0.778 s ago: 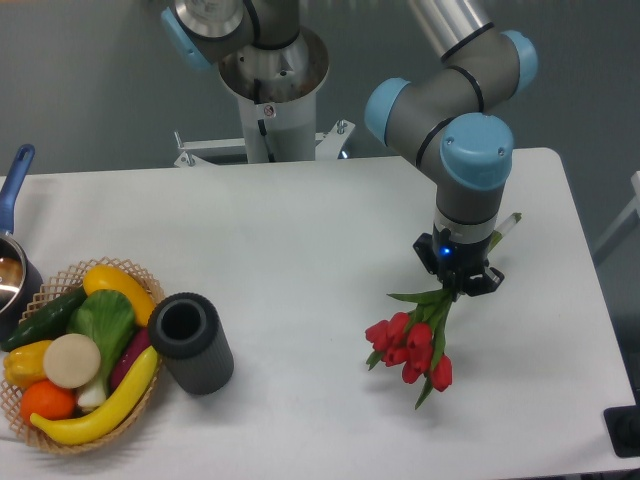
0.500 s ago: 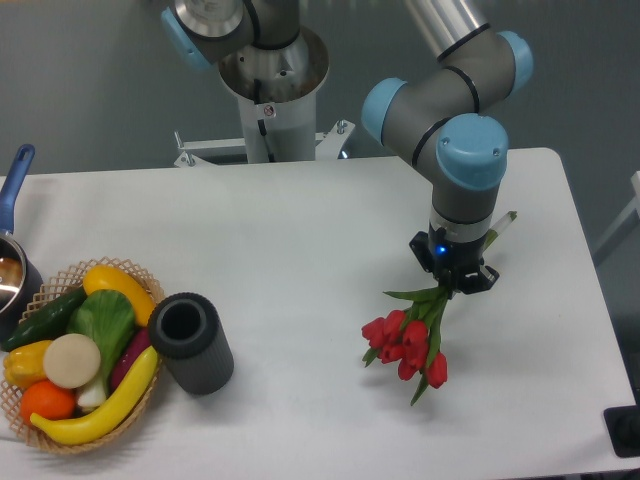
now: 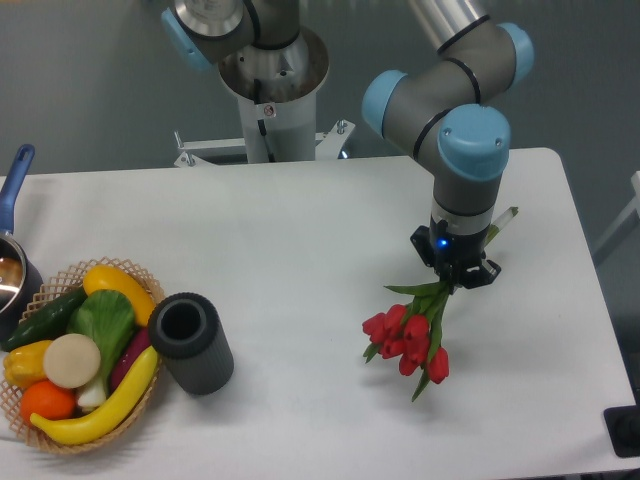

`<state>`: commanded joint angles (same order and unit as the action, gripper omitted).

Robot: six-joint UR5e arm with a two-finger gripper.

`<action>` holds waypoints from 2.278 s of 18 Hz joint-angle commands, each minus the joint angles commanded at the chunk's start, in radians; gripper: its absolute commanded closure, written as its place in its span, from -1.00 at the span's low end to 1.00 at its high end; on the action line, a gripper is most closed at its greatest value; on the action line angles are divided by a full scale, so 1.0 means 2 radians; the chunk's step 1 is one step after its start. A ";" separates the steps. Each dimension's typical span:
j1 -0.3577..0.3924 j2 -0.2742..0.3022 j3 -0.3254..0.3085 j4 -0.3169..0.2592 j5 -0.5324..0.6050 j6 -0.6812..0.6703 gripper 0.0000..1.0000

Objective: Insert the flowers into the vase

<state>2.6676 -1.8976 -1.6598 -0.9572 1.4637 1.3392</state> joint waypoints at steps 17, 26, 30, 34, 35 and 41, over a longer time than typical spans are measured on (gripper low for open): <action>0.042 0.068 0.000 0.010 -0.275 -0.054 0.98; 0.050 0.065 -0.023 0.041 -0.478 -0.120 0.93; 0.045 0.065 -0.024 0.041 -0.548 -0.137 0.92; 0.025 0.068 -0.024 0.041 -0.569 -0.143 0.92; 0.016 0.067 -0.020 0.041 -0.581 -0.145 0.93; -0.003 0.064 -0.013 0.042 -0.646 -0.183 0.93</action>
<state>2.6615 -1.7702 -1.6858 -0.8729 0.1722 0.9741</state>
